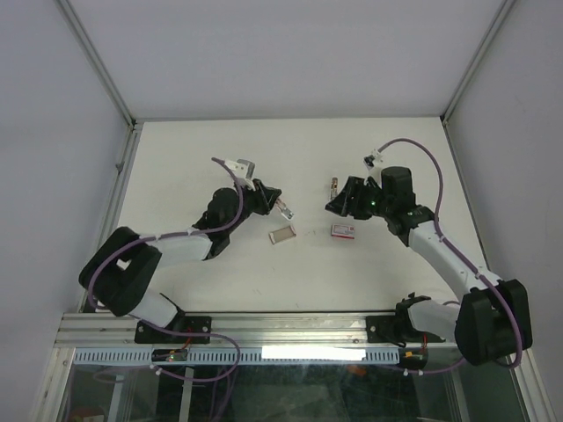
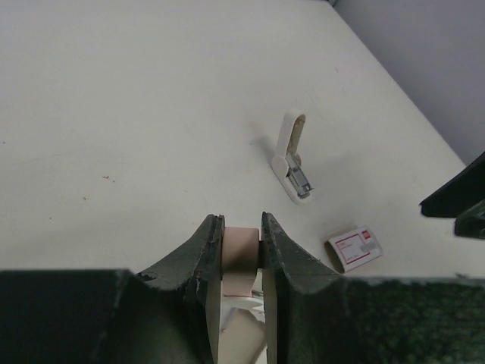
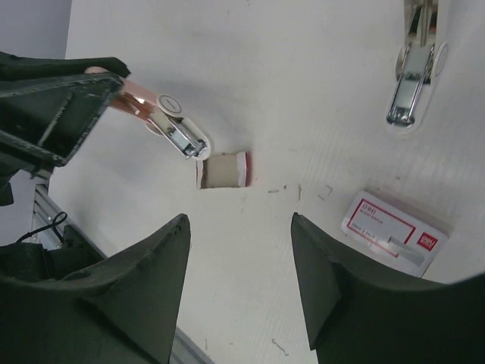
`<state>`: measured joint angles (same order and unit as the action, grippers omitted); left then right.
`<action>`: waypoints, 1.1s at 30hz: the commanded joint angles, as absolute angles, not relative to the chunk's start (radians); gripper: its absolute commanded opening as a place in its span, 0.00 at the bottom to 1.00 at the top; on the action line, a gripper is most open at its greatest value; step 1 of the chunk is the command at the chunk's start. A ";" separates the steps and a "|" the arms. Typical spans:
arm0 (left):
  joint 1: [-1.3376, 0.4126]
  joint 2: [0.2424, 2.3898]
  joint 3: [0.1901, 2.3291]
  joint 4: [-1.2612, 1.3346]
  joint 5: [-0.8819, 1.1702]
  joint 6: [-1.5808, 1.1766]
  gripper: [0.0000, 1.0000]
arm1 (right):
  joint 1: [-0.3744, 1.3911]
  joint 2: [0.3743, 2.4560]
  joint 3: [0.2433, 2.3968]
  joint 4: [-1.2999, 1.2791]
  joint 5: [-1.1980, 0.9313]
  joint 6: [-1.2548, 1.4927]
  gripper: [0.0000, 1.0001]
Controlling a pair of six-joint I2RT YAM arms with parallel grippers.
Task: Load the staples into the stapler
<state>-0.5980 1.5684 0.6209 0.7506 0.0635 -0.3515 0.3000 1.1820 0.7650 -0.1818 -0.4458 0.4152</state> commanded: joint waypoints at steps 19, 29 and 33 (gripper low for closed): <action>-1.156 1.239 0.364 0.438 -0.911 -0.912 0.00 | 0.523 1.112 0.469 0.032 -0.442 0.749 0.59; -1.221 1.331 0.394 0.390 -0.936 -0.961 0.00 | 0.595 1.209 0.482 0.055 -0.392 0.809 0.58; -1.228 1.335 0.394 0.358 -0.906 -0.958 0.08 | 0.628 1.234 0.485 0.060 -0.361 0.816 0.57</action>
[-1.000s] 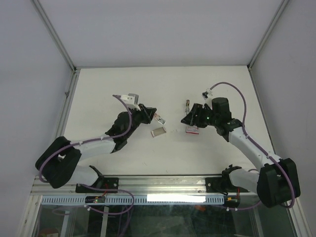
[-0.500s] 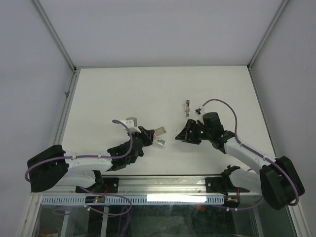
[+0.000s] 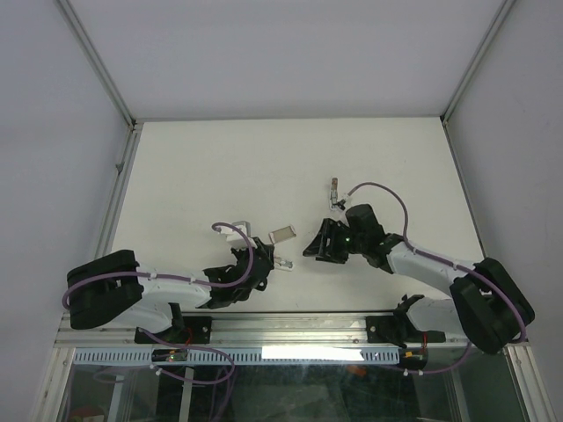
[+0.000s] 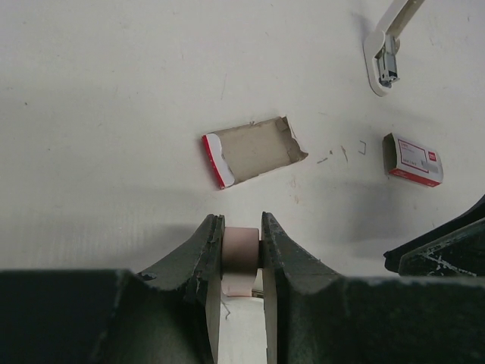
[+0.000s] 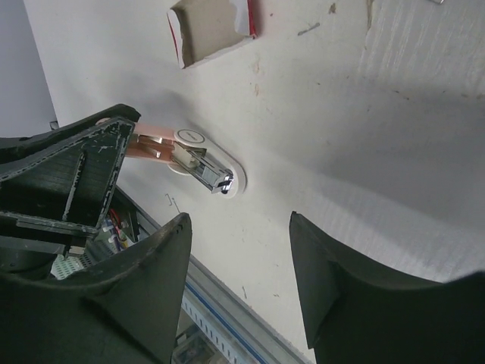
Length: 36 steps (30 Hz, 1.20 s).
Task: Load the staples into the stapler
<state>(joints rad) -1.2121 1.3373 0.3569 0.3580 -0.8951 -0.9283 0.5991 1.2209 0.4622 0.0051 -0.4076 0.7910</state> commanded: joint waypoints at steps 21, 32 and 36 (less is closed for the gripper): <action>-1.234 1.306 0.400 0.361 -0.781 -0.832 0.57 | 0.740 1.372 0.520 0.130 -0.311 0.870 0.48; -1.310 1.304 0.475 0.250 -0.863 -0.800 0.57 | 0.773 1.427 0.520 0.193 -0.312 0.930 0.41; -1.326 1.313 0.493 0.226 -0.864 -0.819 0.57 | 0.779 1.446 0.516 0.219 -0.315 0.945 0.39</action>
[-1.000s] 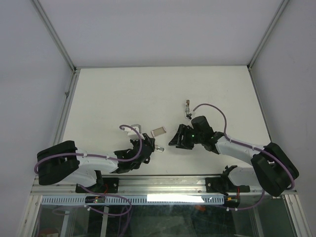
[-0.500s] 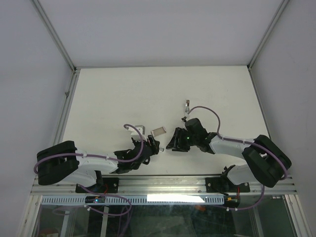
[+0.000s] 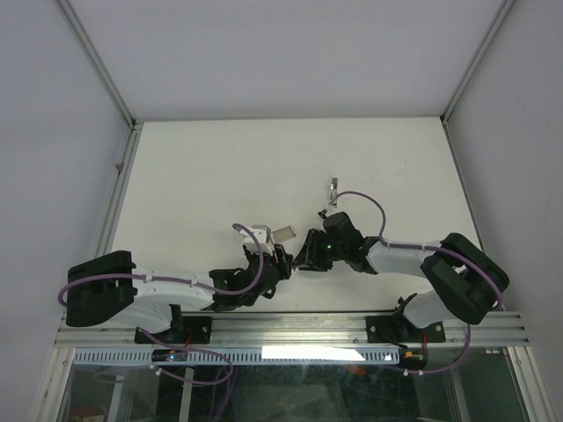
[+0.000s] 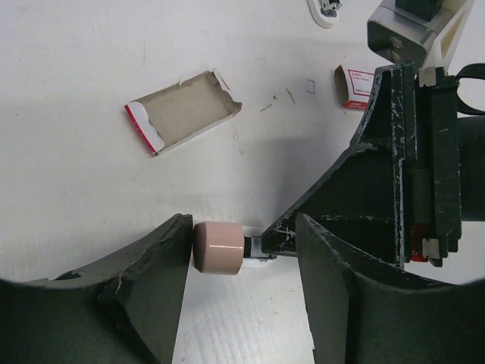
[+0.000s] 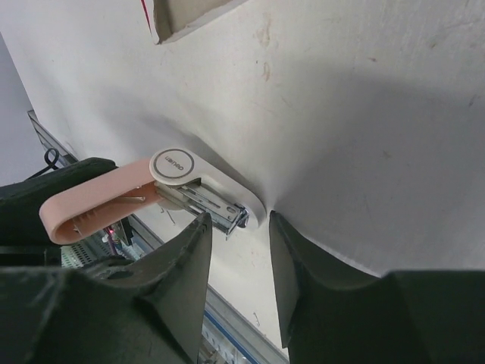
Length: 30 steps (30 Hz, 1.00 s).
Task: Load the staples into the stapler
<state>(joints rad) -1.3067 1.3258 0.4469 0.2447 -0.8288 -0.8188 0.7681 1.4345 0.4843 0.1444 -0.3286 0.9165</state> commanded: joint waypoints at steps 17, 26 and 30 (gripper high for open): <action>-1.365 1.390 0.527 0.194 -0.830 -0.854 0.58 | 0.789 1.456 0.505 0.240 -0.272 0.971 0.35; -1.351 1.224 0.495 0.188 -0.856 -0.778 0.77 | 0.779 1.320 0.574 0.041 -0.206 0.838 0.41; -1.264 1.149 0.492 0.227 -0.659 -0.650 0.87 | 0.757 1.276 0.619 -0.059 -0.201 0.766 0.45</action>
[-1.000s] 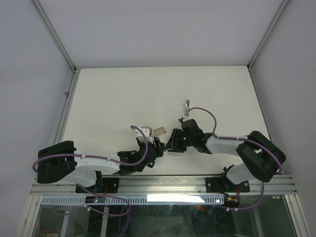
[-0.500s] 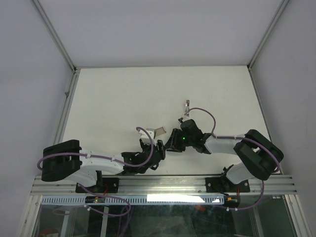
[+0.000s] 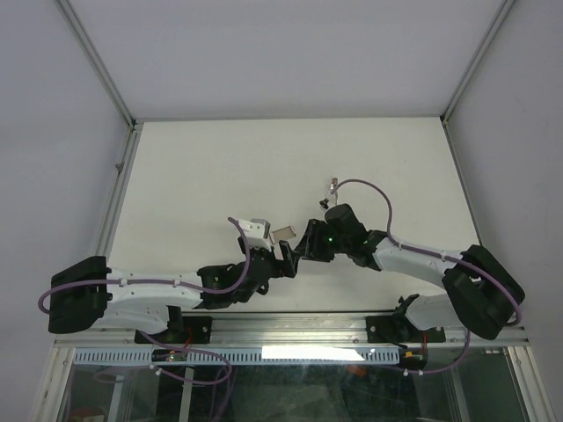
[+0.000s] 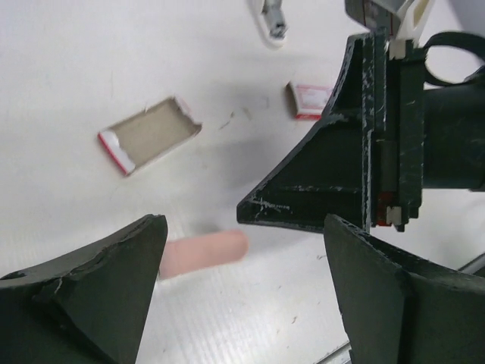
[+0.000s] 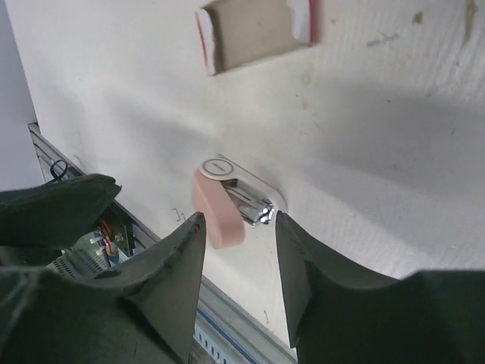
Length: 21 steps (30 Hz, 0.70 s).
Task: Load the staples into the stapler
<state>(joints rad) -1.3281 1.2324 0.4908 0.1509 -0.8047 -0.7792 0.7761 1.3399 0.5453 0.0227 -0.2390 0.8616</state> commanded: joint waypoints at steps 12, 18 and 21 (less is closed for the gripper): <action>-0.946 1.164 0.366 0.476 0.045 -0.312 0.92 | 0.568 1.108 0.627 -0.225 -0.175 0.647 0.52; -0.868 1.286 0.332 0.639 0.234 -0.284 0.92 | 0.526 1.082 0.617 -0.226 -0.229 0.635 0.54; -0.865 1.349 0.342 0.656 0.274 -0.278 0.92 | 0.519 1.077 0.607 -0.219 -0.240 0.636 0.54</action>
